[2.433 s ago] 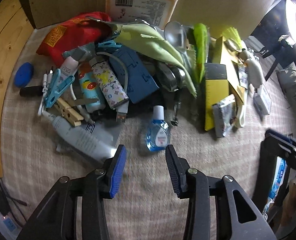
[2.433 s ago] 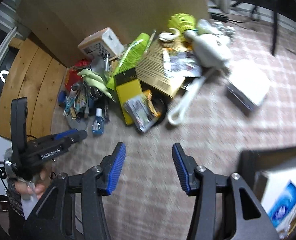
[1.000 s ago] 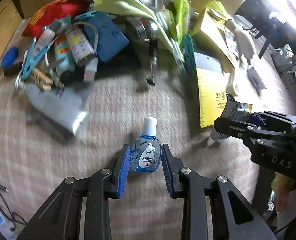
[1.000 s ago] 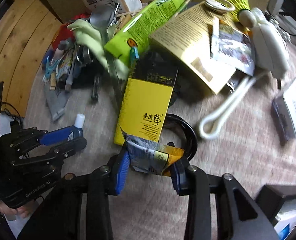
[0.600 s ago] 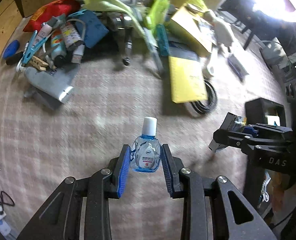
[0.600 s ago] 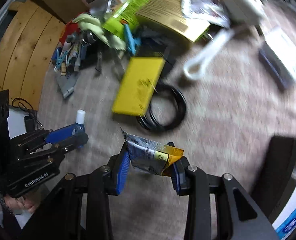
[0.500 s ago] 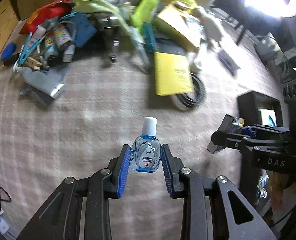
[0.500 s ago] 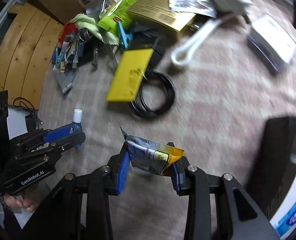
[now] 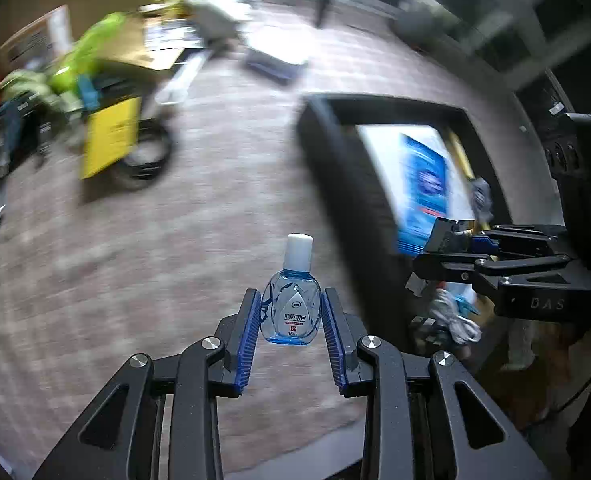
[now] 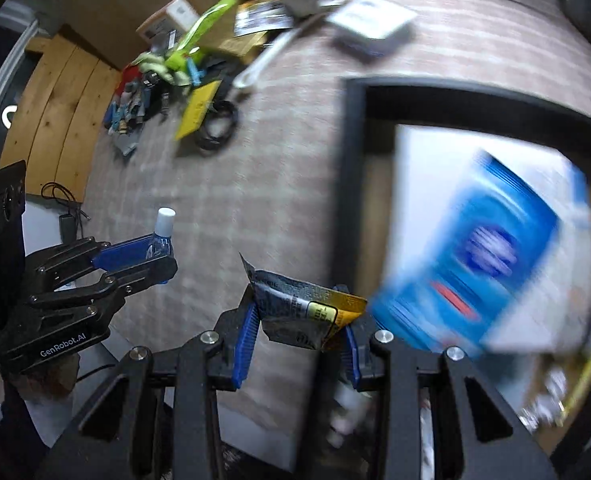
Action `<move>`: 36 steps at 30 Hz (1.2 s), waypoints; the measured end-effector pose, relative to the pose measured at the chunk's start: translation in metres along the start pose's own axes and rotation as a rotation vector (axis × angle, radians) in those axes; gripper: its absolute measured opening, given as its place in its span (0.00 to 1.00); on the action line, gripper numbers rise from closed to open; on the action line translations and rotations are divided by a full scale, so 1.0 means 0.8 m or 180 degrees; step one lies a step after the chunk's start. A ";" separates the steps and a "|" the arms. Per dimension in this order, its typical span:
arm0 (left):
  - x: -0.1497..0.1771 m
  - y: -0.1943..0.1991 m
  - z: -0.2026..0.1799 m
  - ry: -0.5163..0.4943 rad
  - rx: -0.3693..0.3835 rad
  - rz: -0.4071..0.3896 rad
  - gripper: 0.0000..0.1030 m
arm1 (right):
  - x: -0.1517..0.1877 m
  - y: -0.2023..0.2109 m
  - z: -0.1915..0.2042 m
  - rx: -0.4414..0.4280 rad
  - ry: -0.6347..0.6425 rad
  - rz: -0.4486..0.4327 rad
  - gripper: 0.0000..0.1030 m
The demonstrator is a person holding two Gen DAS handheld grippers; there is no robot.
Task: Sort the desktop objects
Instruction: 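Carry the eye-drop bottle and snack packet to the tray and open both grippers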
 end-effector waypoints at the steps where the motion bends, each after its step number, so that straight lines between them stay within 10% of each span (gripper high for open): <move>1: 0.004 0.001 -0.012 -0.0037 0.0029 0.0019 0.28 | 0.009 0.006 -0.012 0.0026 -0.0047 -0.0008 0.34; 15: 0.029 -0.058 -0.133 -0.0546 0.0291 0.0397 0.28 | 0.093 0.043 -0.120 0.0234 -0.0530 -0.0003 0.35; 36: 0.017 -0.043 -0.138 -0.0735 0.0056 0.0284 0.30 | 0.082 0.062 -0.129 0.0486 -0.0584 -0.0160 0.54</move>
Point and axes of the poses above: each gripper's, at about its wrist camera, not at the fingertips, and y roughly against the way its jaws point, z to its left, x to its underside, the point moved 9 cm from there along -y, roughly the way its jaws point, and after that the axes turned 6 degrees about x, right-handed, at the moved point
